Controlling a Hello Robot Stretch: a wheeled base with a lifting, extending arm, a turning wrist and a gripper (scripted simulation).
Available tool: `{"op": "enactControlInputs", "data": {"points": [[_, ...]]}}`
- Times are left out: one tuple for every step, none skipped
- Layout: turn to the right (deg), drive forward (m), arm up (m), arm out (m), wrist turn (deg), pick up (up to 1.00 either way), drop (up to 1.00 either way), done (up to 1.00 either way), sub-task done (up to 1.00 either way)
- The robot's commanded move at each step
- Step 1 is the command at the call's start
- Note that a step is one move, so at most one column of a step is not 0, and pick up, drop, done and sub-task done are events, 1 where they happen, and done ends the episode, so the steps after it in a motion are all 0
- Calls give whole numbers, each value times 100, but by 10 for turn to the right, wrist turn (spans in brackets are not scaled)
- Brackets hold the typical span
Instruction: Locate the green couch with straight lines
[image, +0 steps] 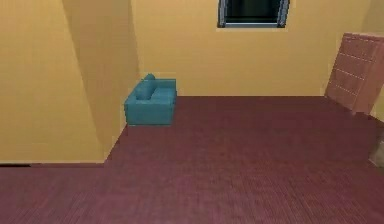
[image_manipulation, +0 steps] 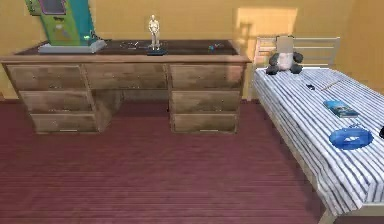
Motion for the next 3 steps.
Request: {"op": "enactControlInputs", "data": {"points": [[0,100,0,0,0,0,0,0,0],[0,70,0,0,0,0,0,0,0],[-240,0,0,0,0,0,0,0,0]]}}
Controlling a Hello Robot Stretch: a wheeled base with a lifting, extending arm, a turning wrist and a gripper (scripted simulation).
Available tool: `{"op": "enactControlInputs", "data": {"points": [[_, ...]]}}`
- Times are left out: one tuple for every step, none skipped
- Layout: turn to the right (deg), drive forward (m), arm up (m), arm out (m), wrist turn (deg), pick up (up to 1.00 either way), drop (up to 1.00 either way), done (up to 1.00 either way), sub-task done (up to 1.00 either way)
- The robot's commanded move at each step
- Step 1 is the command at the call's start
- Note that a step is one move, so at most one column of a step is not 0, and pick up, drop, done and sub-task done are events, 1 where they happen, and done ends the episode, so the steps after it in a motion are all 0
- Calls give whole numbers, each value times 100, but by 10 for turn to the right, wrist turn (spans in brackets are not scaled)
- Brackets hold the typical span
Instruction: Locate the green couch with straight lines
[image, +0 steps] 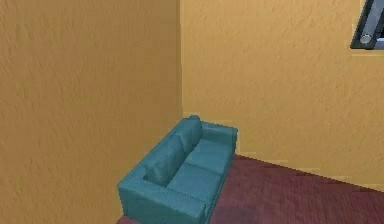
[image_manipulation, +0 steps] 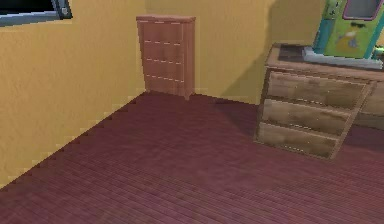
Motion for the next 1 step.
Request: {"op": "enactControlInputs", "data": {"points": [[0,0,0,0,0,0,0,100,0]]}}
